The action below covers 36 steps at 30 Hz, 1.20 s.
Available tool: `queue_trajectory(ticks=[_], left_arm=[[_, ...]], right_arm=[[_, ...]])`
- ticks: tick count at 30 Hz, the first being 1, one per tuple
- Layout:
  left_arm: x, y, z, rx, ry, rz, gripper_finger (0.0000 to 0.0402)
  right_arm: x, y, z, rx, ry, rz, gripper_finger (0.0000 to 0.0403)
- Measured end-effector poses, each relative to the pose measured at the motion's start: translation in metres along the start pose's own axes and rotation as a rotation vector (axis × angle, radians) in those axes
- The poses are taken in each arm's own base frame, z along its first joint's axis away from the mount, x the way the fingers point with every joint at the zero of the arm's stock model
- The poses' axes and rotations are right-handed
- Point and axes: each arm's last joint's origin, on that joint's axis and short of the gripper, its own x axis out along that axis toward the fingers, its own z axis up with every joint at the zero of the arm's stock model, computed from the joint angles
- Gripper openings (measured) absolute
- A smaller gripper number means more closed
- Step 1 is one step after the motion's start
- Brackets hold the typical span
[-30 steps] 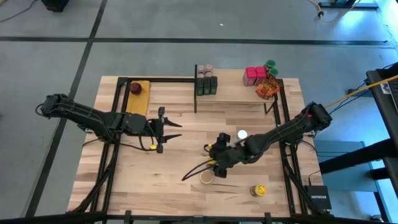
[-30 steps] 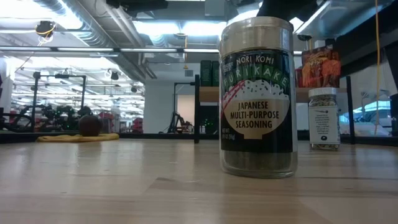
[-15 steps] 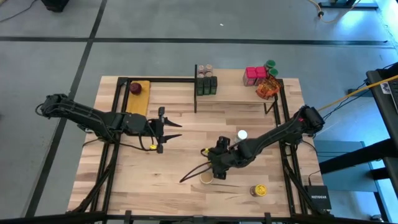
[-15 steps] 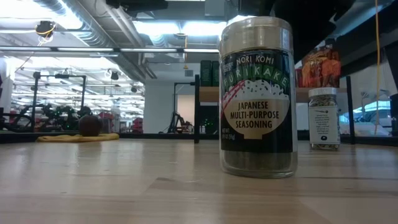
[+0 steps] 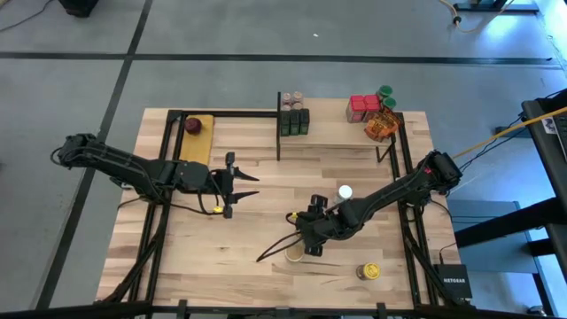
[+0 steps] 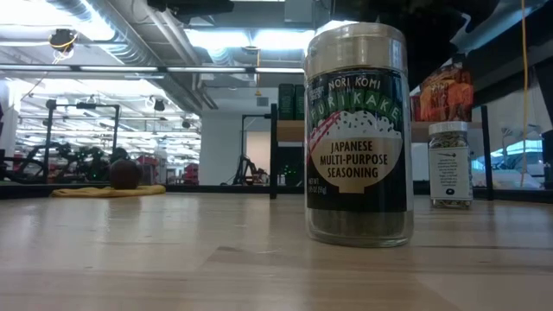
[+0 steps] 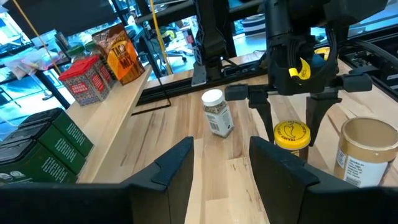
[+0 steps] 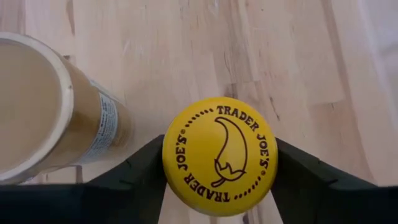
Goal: Shelf spices
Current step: Put the left yellow seasoning bottle on the shelf
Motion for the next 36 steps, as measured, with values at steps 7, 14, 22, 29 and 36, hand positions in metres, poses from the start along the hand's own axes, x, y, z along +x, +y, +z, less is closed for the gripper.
queue_trajectory(ticks=[7,14,22,29,36], left_arm=[[0.0,0.0,0.0,0.0,0.0,0.0,0.015],[0.0,0.0,0.0,-0.006,0.001,0.0,0.015],[0.0,0.0,0.0,-0.006,0.001,0.0,0.015],[0.0,0.0,0.0,-0.021,0.001,0.0,0.015],[0.0,0.0,0.0,-0.013,0.001,0.0,0.015]], right_arm=[[-0.002,-0.001,0.001,-0.032,-0.013,-0.017,0.0232],[-0.037,-0.007,0.017,-0.032,-0.078,-0.064,0.0237],[-0.093,-0.027,0.031,-0.025,-0.142,-0.176,0.0235],[-0.134,-0.065,0.046,0.065,-0.185,-0.268,0.0235],[-0.161,-0.112,0.052,0.194,-0.244,-0.344,0.0235]])
